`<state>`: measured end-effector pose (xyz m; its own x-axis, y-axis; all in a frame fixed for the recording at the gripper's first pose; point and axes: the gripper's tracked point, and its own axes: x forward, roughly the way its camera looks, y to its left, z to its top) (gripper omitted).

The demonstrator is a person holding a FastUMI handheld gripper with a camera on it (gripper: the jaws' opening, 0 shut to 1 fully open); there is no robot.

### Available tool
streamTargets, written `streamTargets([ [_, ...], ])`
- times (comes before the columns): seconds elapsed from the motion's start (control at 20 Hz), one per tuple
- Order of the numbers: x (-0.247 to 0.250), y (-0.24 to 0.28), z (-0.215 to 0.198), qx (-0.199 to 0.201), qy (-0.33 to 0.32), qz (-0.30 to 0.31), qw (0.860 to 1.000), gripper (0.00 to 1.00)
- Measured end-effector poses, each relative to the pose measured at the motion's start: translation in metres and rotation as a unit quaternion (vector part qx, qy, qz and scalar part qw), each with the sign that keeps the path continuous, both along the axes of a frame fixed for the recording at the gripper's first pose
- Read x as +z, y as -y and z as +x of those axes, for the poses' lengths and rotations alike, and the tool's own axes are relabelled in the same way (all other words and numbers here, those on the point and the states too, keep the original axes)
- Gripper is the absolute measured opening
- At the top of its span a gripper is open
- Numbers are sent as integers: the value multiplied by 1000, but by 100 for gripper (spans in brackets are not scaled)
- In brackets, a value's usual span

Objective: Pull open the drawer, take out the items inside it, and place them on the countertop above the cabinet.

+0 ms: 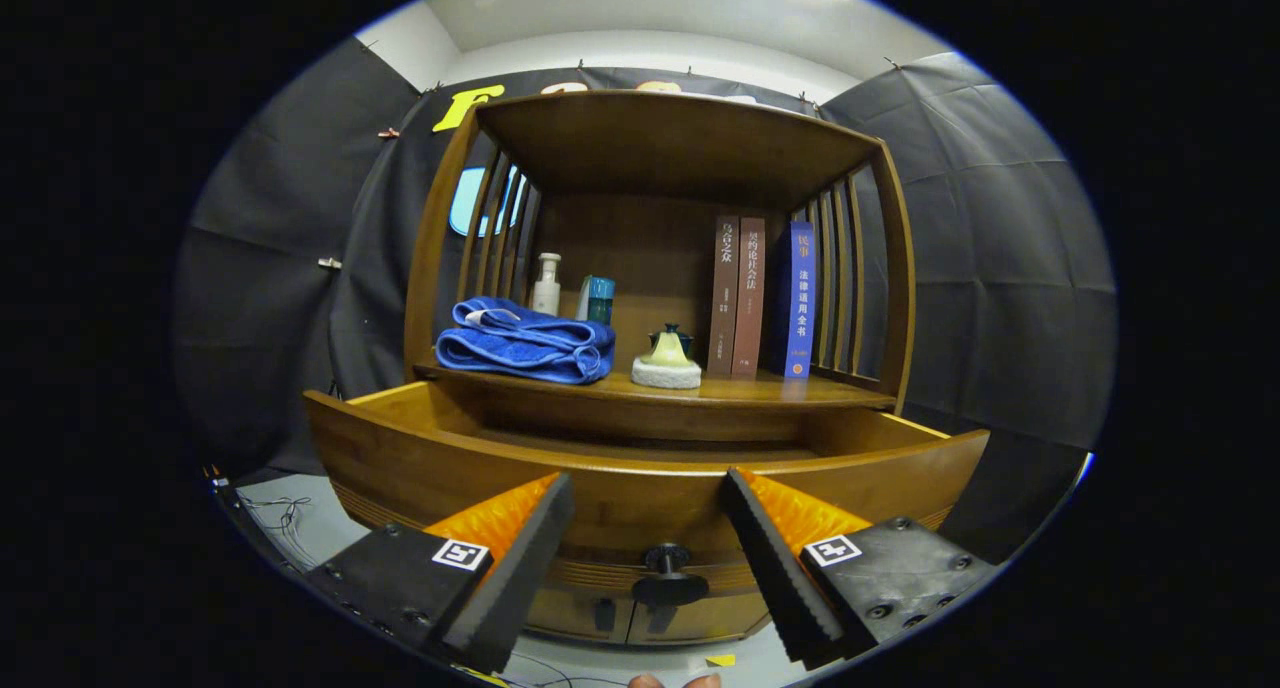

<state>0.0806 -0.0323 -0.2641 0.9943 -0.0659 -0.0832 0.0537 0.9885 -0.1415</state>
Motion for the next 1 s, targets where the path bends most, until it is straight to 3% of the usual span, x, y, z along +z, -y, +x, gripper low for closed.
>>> streamTargets([
  [0.45, -5, 1, 61, -8, -6, -1, 1000, 99],
  [1.0, -8, 4, 99, -14, -23, -2, 1000, 99],
])
